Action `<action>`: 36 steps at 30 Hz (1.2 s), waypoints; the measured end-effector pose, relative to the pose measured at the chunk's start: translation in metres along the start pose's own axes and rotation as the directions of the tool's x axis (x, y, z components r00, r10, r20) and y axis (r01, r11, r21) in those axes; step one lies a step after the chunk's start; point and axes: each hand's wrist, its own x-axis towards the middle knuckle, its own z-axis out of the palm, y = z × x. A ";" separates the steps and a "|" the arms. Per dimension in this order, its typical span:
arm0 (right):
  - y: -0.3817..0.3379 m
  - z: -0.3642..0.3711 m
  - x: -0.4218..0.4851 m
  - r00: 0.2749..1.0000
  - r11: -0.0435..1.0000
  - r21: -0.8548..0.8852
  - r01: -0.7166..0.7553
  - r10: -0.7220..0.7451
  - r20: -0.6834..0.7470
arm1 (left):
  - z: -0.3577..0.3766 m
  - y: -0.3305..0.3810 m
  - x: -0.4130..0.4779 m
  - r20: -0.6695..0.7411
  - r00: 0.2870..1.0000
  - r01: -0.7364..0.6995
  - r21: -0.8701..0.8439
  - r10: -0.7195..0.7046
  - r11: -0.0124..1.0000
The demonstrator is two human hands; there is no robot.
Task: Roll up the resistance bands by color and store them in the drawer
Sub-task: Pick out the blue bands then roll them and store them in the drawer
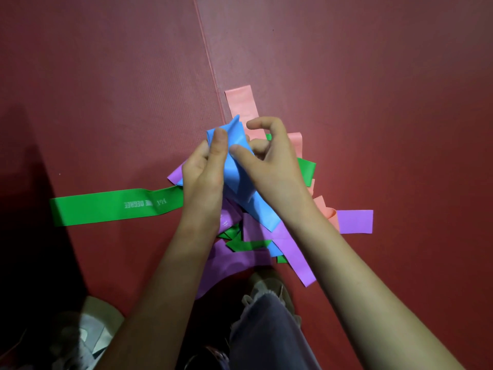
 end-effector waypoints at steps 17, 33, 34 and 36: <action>0.012 -0.036 0.023 0.901 0.961 -0.258 0.096 0.026 0.434 | -0.003 0.007 0.005 -0.072 0.995 -0.074 -0.128 0.065 0.989; 0.013 -0.041 0.008 0.636 0.501 -0.445 0.742 -0.737 0.229 | -0.005 0.019 0.010 -0.186 0.982 -0.071 -0.250 0.024 0.966; 0.013 -0.041 0.007 0.567 0.401 -0.487 0.776 -0.783 0.258 | -0.004 0.020 0.009 -0.184 0.983 -0.064 -0.264 0.015 0.962; 0.013 -0.042 0.005 0.513 0.275 -0.572 0.773 -0.802 0.308 | -0.001 0.021 0.008 -0.181 0.983 -0.054 -0.295 0.000 0.954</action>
